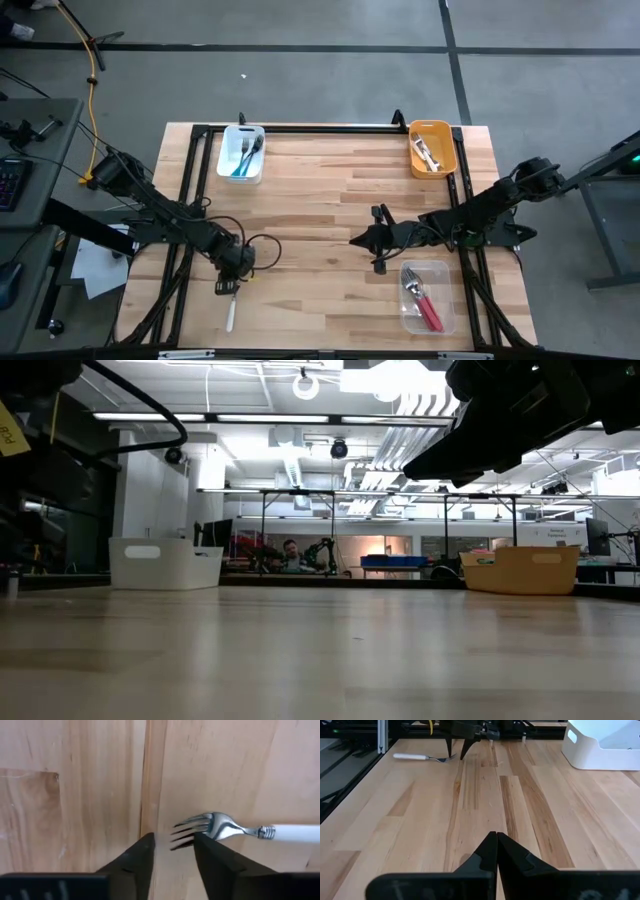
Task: Sort silverware by color (type)
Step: Put the white fork into the yellow bin
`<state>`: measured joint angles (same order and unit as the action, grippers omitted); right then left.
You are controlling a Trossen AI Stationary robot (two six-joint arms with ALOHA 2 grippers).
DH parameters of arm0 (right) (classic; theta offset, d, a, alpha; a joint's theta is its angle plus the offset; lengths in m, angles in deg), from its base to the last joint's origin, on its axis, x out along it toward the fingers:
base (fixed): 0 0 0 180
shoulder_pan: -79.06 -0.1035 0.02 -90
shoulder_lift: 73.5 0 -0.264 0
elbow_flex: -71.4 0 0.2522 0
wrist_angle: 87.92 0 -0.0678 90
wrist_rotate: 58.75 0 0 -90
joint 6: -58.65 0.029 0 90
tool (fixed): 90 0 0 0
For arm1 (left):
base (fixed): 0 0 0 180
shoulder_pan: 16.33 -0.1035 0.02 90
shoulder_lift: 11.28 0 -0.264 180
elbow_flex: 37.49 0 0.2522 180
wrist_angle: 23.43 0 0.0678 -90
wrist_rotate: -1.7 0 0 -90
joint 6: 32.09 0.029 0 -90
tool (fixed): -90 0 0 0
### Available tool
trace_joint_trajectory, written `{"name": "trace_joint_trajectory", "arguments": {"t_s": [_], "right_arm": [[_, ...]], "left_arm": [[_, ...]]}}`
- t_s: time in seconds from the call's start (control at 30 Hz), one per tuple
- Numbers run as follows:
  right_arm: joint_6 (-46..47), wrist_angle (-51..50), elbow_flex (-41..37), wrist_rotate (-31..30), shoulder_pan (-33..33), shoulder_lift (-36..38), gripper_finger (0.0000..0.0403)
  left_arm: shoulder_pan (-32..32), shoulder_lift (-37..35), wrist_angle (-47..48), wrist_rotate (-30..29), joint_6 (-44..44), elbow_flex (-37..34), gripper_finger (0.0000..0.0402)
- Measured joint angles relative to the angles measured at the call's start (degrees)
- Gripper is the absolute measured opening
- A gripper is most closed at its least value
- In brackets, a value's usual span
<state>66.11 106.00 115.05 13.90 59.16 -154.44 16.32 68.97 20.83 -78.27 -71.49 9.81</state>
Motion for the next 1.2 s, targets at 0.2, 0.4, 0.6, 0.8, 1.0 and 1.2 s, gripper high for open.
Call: {"name": "trace_joint_trajectory", "arguments": {"t_s": [0.2,0.4,0.6,0.8,1.0,1.2], "right_arm": [[0.0,0.0,0.0,0.0,0.0,0.0,0.0000],[0.0,0.0,0.0,0.0,0.0,0.0,0.0000],[0.0,0.0,0.0,0.0,0.0,0.0,0.0000],[0.0,0.0,0.0,0.0,0.0,0.0,0.0000],[-0.4,0.0,0.0,0.0,0.0,0.0,0.0000],[-1.4,0.0,0.0,0.0,0.0,0.0,0.0000]], "left_arm": [[0.0,0.1,-0.9,-0.6,0.2,0.0,0.0062],[0.0,0.0,-4.2,-0.7,0.9,0.2,0.0008],[0.0,0.1,-4.3,-0.7,2.2,0.4,0.0016],[-0.1,0.2,-3.7,-1.6,5.8,1.9,0.0003],[-1.4,-0.2,-3.1,-2.5,8.0,3.1,0.0000],[-4.9,-2.9,-3.2,-6.5,8.6,3.2,0.0001]]}}
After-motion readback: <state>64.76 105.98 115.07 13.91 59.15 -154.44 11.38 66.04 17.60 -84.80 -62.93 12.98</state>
